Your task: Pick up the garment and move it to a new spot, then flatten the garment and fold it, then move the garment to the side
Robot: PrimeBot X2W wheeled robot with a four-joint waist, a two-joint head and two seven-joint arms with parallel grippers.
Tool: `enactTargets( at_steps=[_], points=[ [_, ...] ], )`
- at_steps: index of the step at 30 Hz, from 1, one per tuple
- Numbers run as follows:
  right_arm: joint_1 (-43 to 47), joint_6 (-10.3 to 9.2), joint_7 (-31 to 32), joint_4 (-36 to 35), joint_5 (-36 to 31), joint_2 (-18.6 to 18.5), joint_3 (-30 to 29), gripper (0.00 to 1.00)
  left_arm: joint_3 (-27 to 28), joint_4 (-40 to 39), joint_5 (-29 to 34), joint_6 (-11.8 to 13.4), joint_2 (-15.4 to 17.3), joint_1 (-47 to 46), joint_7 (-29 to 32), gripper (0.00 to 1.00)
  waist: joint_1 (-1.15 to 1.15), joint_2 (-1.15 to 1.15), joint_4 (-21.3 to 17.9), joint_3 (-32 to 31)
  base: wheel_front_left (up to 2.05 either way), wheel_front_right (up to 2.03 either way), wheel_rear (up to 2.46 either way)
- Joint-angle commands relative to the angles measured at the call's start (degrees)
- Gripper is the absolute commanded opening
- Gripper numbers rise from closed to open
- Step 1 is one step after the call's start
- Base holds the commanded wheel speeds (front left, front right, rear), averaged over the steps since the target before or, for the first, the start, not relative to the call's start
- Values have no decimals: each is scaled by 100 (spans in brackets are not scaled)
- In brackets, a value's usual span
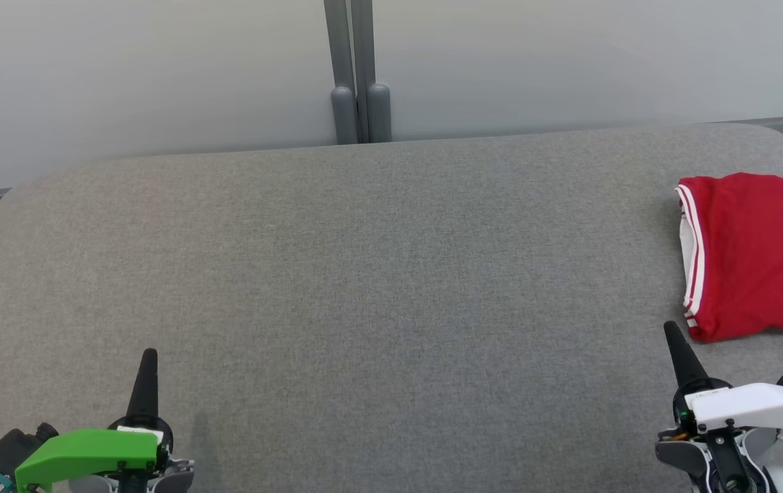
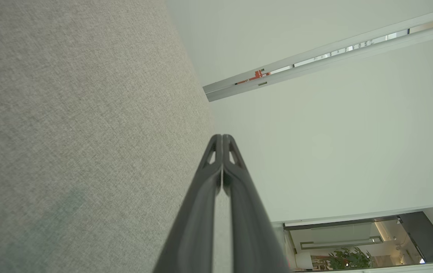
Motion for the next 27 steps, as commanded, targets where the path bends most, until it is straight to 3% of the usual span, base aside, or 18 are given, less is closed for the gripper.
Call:
enactTargets(
  at_steps=[1,27],
  points=[
    [-128,2,47,-59,165,-35,-15,0,43,-27,-128,-40,45,-162,40,0,0,0,-2,1,0,0,0],
    [-274,1,353,-59,1457,-43,-32,0,202,-9,-1212,-159,47,-369,346,0,0,0,-31,20,0,0,0]
  ],
)
